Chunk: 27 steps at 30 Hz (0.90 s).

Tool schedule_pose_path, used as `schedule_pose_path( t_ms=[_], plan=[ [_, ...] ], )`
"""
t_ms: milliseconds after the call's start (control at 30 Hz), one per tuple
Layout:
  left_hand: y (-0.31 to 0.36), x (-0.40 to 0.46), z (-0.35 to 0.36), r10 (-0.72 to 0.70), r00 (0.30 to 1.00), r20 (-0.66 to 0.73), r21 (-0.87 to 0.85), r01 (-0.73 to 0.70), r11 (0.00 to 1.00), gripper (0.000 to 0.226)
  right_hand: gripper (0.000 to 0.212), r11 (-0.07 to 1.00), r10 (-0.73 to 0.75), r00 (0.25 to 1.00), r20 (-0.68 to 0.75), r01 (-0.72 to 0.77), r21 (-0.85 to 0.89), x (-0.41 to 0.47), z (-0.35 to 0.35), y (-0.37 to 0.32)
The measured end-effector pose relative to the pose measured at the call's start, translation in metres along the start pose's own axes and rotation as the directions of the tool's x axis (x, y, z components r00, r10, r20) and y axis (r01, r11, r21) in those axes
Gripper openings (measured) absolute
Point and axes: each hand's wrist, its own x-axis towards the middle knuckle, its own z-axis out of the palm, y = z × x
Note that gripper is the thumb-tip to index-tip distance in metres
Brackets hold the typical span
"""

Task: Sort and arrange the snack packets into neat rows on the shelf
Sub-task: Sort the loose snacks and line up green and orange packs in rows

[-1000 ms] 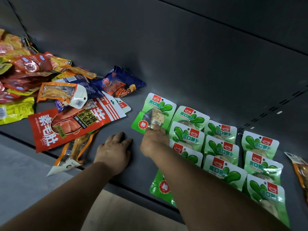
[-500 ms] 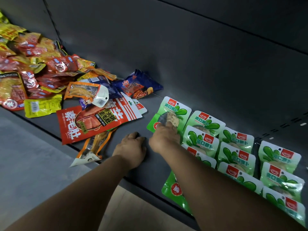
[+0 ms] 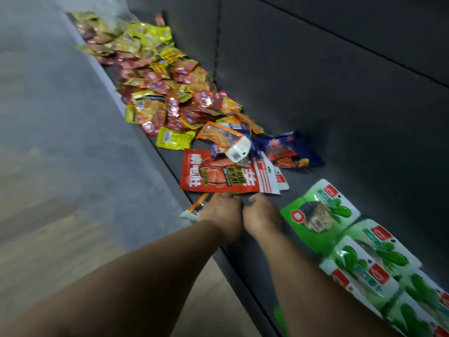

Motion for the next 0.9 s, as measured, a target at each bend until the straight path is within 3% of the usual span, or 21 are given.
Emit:
schedule_pose_path(
  t_ms=[167,300,400,500,633,900],
  plan=[
    [-0.024,-0.019,-0.014,-0.060,0.998,-0.031,0.045,0.061,0.997,0.046,0.021,0.993,-0.048,0.996,0.069,0.040,0.109,-0.012,0.018,-0.022],
    [-0.029,-0.031,-0.019,-0.093,0.995,-0.044,0.089,0.097,0.991,0.038,0.009,0.987,-0.067,0.991,0.116,0.050,0.150,-0.018,0.020,-0.024],
    [-0.019,-0.029,-0.027,-0.097,0.995,-0.028,0.185,0.101,0.978,0.040,0.016,0.986,-0.070,0.992,0.106,0.053,0.158,-0.018,0.017,-0.019],
    [-0.007,-0.018,-0.034,-0.062,0.998,-0.025,0.221,0.066,0.973,0.046,0.032,0.994,-0.042,0.996,0.074,0.034,0.105,-0.012,0.007,-0.006],
    [-0.006,-0.004,-0.029,0.010,1.000,0.025,0.265,-0.016,0.964,0.049,0.029,0.998,0.068,0.998,-0.016,-0.068,-0.012,0.003,-0.004,0.016],
    [-0.037,0.025,-0.039,0.212,0.975,0.060,0.278,-0.220,0.935,0.049,0.032,0.990,0.138,0.981,-0.135,-0.142,-0.018,0.021,0.002,0.009]
  ],
)
